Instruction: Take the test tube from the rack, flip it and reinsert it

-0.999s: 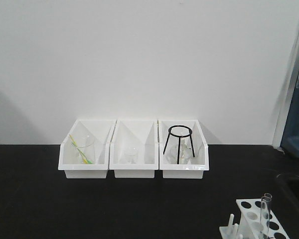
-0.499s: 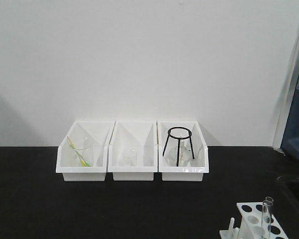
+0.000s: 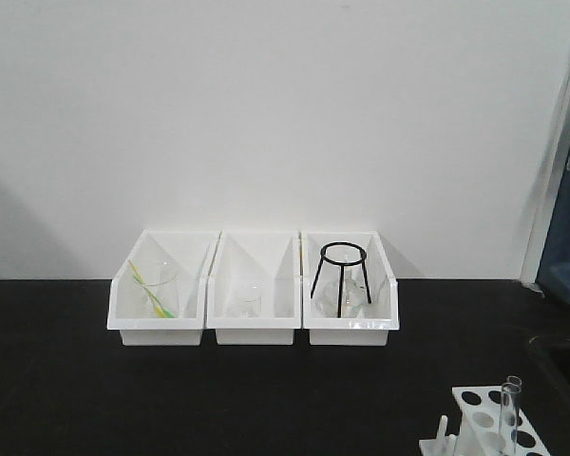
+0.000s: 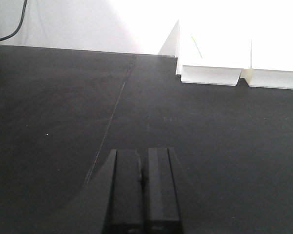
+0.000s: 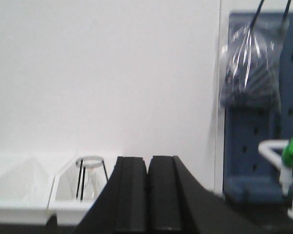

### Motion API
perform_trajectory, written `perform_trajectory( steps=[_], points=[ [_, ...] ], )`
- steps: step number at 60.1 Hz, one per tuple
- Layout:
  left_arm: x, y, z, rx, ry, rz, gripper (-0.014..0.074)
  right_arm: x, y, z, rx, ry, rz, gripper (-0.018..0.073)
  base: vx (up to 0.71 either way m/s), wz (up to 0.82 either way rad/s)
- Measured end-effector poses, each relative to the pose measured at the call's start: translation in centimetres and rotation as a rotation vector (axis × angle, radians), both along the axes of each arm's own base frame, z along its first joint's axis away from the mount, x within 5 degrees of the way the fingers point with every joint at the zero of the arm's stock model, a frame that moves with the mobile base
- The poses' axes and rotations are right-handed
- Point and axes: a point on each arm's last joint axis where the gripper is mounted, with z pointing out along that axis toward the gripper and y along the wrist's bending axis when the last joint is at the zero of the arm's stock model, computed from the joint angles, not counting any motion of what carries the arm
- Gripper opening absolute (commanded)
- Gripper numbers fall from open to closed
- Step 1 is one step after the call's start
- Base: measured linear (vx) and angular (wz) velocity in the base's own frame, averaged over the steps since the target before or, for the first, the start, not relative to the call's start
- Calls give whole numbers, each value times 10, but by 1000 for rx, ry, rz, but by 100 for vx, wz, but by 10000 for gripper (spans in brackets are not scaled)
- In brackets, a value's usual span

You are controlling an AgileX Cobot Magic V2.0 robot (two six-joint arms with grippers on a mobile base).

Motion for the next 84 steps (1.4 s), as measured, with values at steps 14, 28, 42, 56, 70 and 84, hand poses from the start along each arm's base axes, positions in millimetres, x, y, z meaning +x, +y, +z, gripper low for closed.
perform_trajectory(
  steps=[14,28,42,56,70,84],
  points=[
    [0,0,0,0,0,0,-6,64,1,71,-44,97,-9,-7,0,0],
    [0,0,0,0,0,0,-6,91,1,61,-39,186,-5,113,0,0],
    [0,0,0,0,0,0,-6,93,2,61,-44,185,-6,464,0,0],
    [0,0,0,0,0,0,-6,93,2,61,-38,183,-5,691,0,0],
    [0,0,0,0,0,0,-6,109,2,34,18,239,3,644,0,0],
    [0,0,0,0,0,0,-6,127,5,-54,-2,449,31,540,0,0]
  ],
)
